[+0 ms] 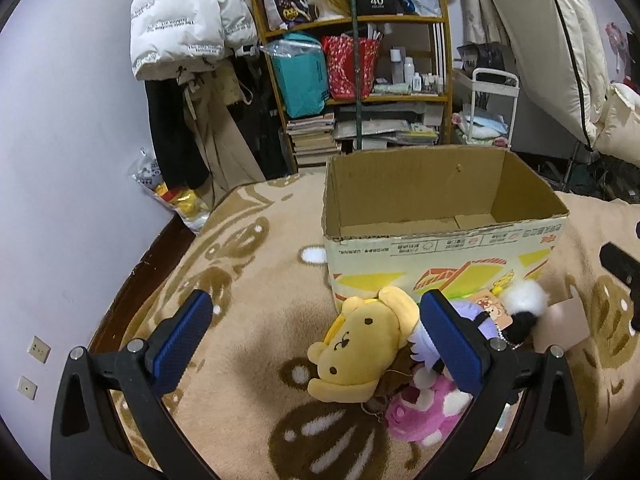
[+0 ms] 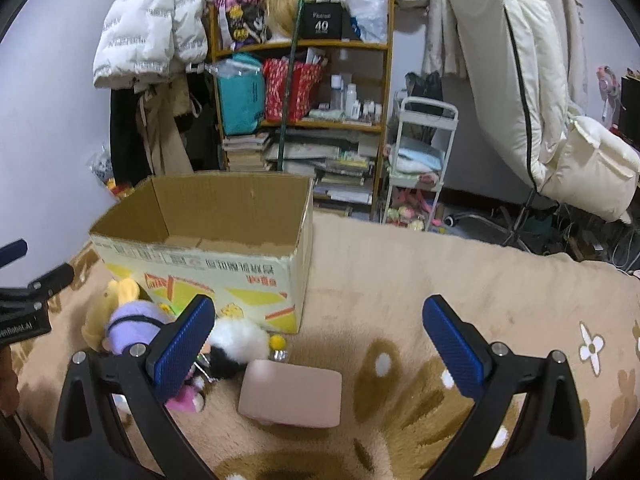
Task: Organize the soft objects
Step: 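Lower the left tool onto the yellow dog plush while the right tool lowers onto the pink cushion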
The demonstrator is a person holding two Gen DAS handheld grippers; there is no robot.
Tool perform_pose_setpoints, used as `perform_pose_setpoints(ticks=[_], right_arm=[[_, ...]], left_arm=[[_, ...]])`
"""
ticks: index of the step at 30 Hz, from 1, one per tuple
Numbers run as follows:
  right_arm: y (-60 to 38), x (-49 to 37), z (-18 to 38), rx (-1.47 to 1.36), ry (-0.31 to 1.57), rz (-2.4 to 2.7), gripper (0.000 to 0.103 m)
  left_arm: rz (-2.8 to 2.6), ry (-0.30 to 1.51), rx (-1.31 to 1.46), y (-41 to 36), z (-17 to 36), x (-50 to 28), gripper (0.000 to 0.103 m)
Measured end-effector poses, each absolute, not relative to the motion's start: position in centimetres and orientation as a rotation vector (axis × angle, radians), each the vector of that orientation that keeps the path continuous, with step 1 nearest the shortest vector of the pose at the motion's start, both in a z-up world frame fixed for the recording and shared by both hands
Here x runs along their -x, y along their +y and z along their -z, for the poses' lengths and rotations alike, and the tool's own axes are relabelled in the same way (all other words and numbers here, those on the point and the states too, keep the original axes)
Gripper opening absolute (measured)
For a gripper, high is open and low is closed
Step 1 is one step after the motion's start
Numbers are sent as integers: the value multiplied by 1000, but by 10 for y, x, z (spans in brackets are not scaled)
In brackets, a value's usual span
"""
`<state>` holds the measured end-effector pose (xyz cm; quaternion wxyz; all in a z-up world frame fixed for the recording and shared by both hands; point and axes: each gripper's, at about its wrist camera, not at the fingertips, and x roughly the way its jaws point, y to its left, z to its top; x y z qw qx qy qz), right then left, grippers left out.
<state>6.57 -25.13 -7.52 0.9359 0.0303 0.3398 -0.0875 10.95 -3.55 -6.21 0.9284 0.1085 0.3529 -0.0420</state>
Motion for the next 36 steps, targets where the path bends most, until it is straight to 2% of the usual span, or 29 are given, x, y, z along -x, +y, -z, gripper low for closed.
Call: perform_pose_setpoints(ticks=[22,36], right_arm=[[-265,-103,146,-181,905,88,103],[-266,-112,178,-299,1014,12,103]], left_arm=[[159,945,-114,-38,121,-159,102],[173,1112,130,-15,158,-178,102]])
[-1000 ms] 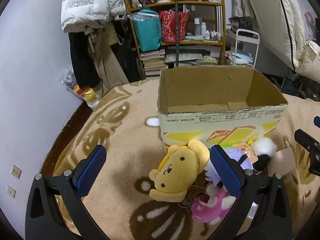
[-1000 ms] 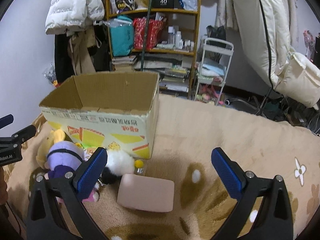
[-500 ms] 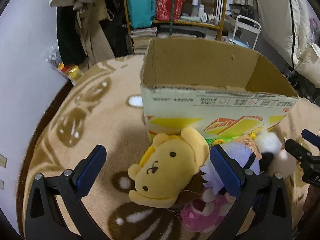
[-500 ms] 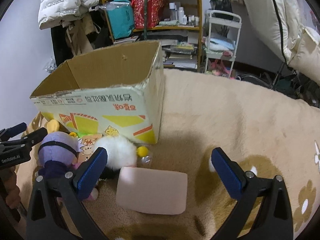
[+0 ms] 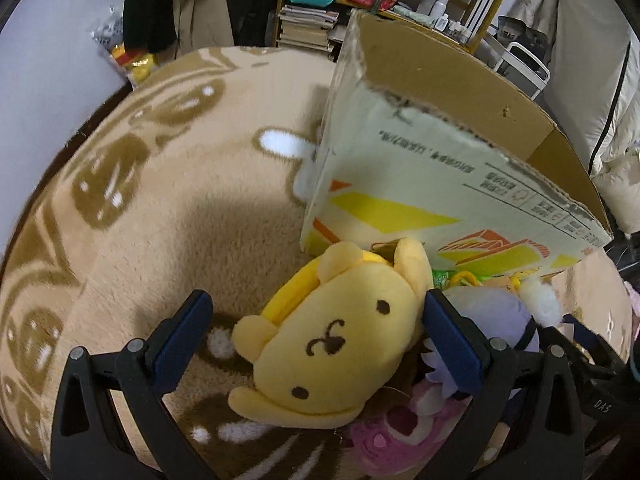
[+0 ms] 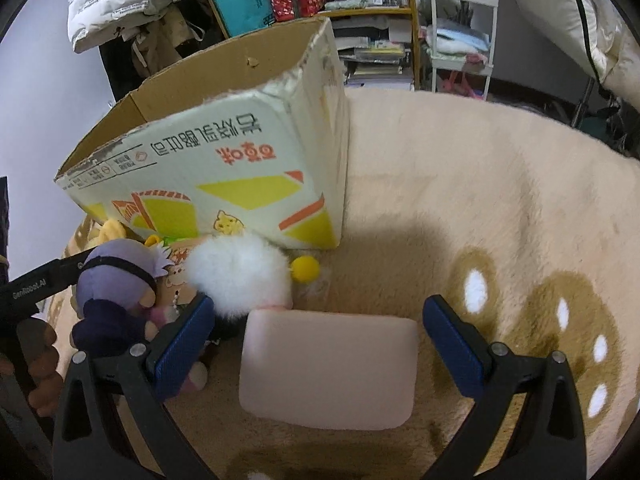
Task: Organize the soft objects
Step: 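Lower the left tool onto the yellow dog plush while the right tool lowers onto the pink cushion, then close the left gripper on the yellow plush while the right gripper closes on the pink cushion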
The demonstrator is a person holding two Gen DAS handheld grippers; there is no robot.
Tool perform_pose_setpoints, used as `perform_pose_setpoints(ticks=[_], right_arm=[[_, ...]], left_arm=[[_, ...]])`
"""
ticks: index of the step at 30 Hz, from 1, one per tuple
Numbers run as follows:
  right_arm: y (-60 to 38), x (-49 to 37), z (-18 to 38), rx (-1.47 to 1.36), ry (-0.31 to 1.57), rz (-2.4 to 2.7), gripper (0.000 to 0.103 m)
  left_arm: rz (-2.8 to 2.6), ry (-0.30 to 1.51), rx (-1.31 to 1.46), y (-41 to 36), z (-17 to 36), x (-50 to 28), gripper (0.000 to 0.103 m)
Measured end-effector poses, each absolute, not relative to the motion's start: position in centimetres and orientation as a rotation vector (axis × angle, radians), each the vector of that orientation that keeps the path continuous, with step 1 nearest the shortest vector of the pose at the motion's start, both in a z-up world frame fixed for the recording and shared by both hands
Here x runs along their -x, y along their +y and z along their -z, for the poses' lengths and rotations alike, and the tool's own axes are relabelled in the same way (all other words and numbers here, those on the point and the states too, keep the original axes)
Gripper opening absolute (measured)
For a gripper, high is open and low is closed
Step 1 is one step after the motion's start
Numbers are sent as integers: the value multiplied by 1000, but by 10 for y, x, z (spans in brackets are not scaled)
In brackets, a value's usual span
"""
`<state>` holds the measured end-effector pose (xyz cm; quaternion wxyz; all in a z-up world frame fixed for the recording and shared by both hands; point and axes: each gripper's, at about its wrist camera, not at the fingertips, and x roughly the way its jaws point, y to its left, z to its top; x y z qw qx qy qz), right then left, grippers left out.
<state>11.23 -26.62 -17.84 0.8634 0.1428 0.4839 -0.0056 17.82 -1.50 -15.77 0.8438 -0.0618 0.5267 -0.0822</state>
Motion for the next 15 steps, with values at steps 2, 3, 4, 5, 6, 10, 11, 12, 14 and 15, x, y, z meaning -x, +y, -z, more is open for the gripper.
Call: perform_pose_setpoints(ticks=[2,3,4,5,6,10,11,12,14,15], right_arm=[[-265,-113,180,-307,1023,2,103],[-265,-113,181,-310,1027,-2,103],[-264,-113,182,-313,1032,-6,103],[-265,-113,184,-314,1039,-13,103],[-264,-113,185,-313,1043,-18,103],[-259,-113,186,-291,1049,-26,103],[-259,-113,186,-289,1049,-26,103],[-258,-113,186,-286,1052,-26,103],[-258,-113,187,-287,1059,-24,103],[-258,-113,187,-288,1063,-22,103]], left_arm=[[176,1125,155,-14,161,-179,102],[178,1131,168,-13,162,-180,102],[179,1133,177,-11,163,-180,101],[182,1135,186,-10,163,-180,97],[185,1134,192,-11,163,-180,92],[214,1124,198,-15,162,-178,79],[215,1123,199,-15,162,-176,77],[212,1122,200,-15,162,-176,76],[212,1122,203,-16,161,-175,74],[210,1121,203,-16,161,-175,74]])
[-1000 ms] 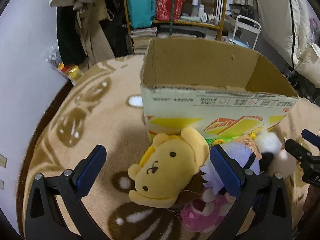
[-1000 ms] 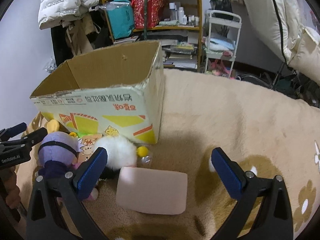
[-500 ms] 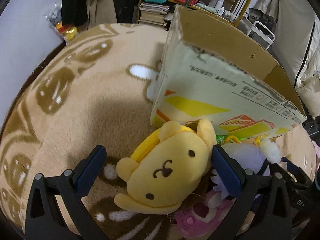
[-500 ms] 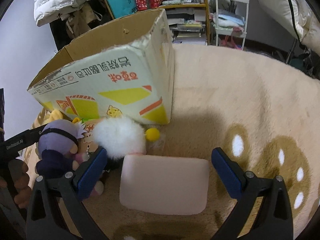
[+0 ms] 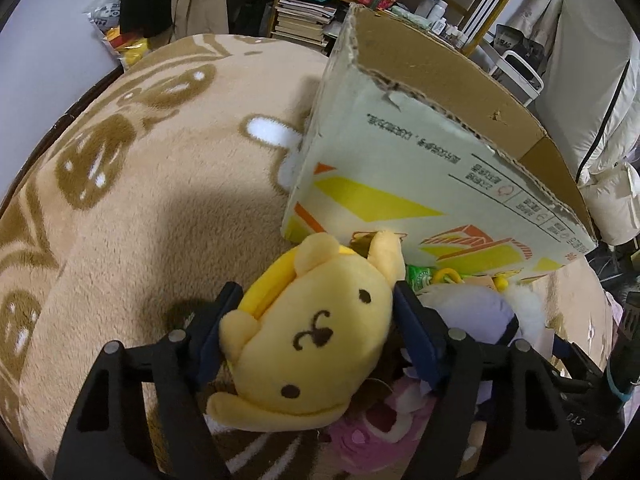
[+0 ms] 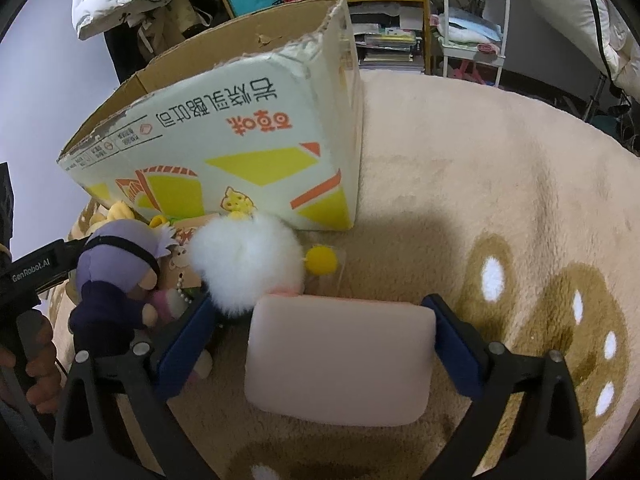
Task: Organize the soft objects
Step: 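Close the left gripper on the yellow plush while the right gripper closes on the pink cushion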
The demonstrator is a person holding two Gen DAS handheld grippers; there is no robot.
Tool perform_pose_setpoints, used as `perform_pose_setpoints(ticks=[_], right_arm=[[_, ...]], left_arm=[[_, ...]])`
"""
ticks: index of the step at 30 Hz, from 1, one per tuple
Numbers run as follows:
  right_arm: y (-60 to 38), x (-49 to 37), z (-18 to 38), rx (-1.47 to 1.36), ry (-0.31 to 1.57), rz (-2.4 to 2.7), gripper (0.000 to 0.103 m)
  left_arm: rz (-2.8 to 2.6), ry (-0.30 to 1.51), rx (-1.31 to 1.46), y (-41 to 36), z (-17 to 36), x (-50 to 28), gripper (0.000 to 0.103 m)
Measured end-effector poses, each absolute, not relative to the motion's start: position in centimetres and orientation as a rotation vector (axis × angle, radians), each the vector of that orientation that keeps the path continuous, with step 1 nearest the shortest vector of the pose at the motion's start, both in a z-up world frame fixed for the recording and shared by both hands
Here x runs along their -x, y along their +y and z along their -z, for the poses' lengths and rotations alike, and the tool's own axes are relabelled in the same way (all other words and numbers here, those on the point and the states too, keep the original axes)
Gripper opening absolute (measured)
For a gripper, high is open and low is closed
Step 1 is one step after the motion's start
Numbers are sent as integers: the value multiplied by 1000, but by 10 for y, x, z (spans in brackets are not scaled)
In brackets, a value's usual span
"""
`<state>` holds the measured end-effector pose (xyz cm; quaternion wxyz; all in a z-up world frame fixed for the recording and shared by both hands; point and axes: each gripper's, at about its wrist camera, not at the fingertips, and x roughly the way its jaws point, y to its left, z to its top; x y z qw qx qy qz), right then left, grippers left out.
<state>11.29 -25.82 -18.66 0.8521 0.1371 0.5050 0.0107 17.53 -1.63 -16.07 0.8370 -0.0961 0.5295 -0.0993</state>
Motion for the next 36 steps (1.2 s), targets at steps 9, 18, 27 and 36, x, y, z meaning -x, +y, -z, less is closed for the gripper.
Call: perform_pose_setpoints(ticks=[9,18,27,36], right_arm=[[-262,-112,181,-303,1085,-9,100],[-270,-106,180,-339,1118,14,100],[-270,-94,181,-338,1142,23,83],[-276,-84,170,-333,1114,60,72]], left_arm=[[179,1103,186,-17,156,-171,73],[158,1073,164,-18,151,-163,72],[173,1048,134,-19,140,-152,61],[145,996,88,-20,126,-138,60]])
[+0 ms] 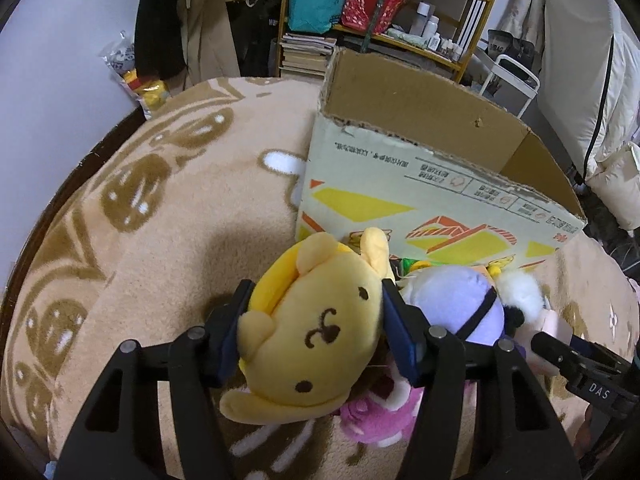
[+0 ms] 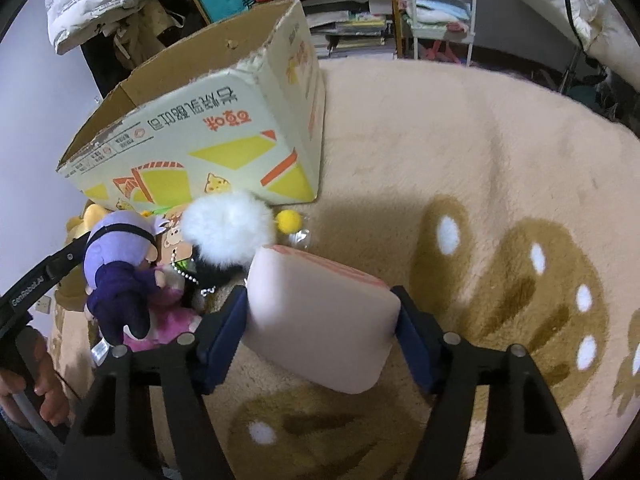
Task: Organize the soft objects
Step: 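Close the left gripper on the yellow plush while the right gripper closes on the pink cushion, then lift the yellow plush with the left tool while the right tool carries the pink cushion over the box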
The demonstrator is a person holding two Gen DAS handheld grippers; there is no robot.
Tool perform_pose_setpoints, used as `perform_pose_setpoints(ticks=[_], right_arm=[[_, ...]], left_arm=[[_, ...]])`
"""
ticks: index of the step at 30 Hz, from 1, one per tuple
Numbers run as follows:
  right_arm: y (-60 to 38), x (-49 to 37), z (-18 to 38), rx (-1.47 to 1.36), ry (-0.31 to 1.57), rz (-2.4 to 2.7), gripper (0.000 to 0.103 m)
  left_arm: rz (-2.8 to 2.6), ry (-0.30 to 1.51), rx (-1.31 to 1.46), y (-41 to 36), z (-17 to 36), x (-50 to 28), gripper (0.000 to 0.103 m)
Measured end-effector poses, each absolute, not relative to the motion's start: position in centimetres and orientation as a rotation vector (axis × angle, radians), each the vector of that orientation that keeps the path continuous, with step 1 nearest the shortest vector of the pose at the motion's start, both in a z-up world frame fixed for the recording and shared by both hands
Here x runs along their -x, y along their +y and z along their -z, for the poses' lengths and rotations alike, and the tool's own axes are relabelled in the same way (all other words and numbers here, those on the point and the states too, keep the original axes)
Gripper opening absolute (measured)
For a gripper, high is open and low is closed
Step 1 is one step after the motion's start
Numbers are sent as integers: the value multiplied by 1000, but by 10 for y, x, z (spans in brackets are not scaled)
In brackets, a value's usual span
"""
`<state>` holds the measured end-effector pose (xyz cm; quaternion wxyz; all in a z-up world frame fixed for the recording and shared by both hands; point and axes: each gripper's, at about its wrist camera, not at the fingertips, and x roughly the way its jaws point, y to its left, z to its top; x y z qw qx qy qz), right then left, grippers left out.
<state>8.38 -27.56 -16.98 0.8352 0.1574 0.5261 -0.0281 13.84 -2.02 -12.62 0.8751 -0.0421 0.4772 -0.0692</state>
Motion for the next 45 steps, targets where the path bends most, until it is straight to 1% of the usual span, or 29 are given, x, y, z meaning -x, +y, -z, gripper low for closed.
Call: perform_pose_setpoints(ticks=[7,12,23,29,35,45], right_arm=[[-277,-74,155,-324,1057,68,69],[-274,-67,133,-298,960,62,68],[-261,-53,80,-250,711,6,67],[-252,-54,59,-218,624,-29,67],[-235,-63,39,-140,562,-73,67],[-211,-91,0,29,451,-94,67]], left_arm=[[119,934,69,-18,109,-124,60],[81,859,7,-21,95,-111,60],[109,613,-34,-24,44,-69,61],[122,469,-88,-33,17,-56,61],[116,342,-123,-46,-12,-58,61],[129,280,-126,-56,-56,-92,62]])
